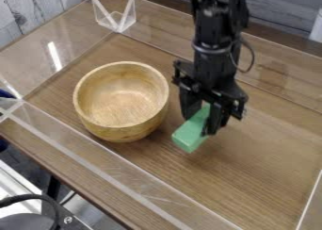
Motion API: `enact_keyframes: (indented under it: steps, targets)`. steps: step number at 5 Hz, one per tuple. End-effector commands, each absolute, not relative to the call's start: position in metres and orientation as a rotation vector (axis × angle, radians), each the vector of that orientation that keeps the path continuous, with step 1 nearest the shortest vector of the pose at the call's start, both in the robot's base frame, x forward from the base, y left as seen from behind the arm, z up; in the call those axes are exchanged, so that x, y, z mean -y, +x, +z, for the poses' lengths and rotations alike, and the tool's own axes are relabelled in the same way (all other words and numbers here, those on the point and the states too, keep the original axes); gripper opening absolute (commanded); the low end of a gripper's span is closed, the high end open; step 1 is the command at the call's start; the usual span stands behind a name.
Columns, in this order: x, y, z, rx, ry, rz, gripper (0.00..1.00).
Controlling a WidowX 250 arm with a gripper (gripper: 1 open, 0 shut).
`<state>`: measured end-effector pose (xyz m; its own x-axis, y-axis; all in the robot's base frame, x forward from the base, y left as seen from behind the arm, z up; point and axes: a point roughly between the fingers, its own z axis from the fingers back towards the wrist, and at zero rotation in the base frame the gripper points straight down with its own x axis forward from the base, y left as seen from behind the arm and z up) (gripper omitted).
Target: Remove the green block from inside the brown bowl and put it on the table
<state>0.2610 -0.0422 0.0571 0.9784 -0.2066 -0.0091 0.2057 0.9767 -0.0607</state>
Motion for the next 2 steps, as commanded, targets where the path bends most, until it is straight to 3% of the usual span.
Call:
enact_keyframes:
  steps: [1, 2]
  targets:
    - [0.0447, 0.2669, 0.0527, 0.004, -0.06, -0.215, 0.0]
    - [0.0444, 0.2662, 0.0437, -0.002, -0.059, -0.218, 0.0]
